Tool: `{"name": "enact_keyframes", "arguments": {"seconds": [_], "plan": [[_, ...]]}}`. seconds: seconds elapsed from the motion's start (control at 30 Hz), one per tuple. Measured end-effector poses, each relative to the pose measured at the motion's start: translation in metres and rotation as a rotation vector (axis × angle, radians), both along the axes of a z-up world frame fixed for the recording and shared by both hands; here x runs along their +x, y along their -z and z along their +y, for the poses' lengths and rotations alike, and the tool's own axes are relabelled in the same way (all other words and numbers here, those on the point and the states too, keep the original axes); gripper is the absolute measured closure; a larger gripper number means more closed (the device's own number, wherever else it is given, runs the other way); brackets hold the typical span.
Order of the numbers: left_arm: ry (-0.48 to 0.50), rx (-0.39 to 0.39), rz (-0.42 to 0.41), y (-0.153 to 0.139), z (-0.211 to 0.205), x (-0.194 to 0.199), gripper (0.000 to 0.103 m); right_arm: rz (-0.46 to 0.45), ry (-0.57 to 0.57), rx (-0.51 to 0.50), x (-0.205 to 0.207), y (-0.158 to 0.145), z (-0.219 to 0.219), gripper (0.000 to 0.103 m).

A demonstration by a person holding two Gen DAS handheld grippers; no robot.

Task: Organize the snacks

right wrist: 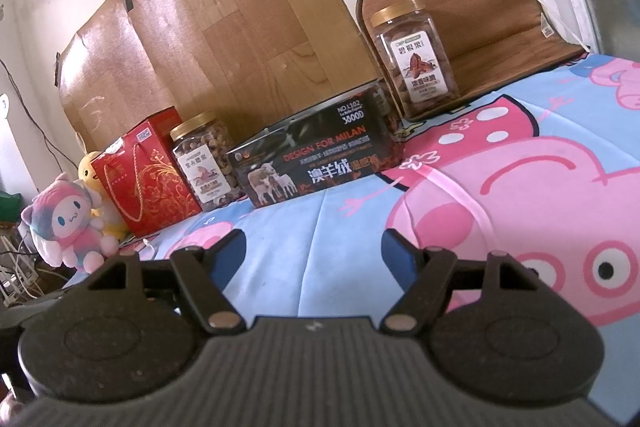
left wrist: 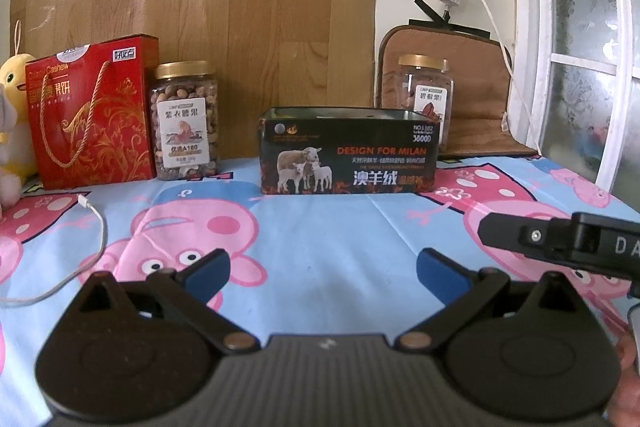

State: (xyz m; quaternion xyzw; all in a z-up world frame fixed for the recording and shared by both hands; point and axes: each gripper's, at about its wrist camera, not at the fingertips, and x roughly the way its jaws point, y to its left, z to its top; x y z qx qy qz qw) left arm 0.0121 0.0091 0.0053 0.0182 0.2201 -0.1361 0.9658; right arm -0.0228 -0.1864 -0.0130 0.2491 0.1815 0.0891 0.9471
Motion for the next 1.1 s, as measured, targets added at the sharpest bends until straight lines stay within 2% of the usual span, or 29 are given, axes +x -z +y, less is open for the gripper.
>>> {"name": "enact_keyframes", "arguments": {"seconds": [0.47,1.1], "plan": [[-0.035,0.019,0.028,0.0013,0.0000,0.0051,0.000,-0.003,-0.009,0.002,-0.0004,-0.0001,-0.0002,0.026],[-0.021,0.037,-0.003,0.0003,-0.0016,0.0009,0.000,-0.004,-0.010,0.004,-0.0007,-0.0005,-0.0004,0.026]]}}
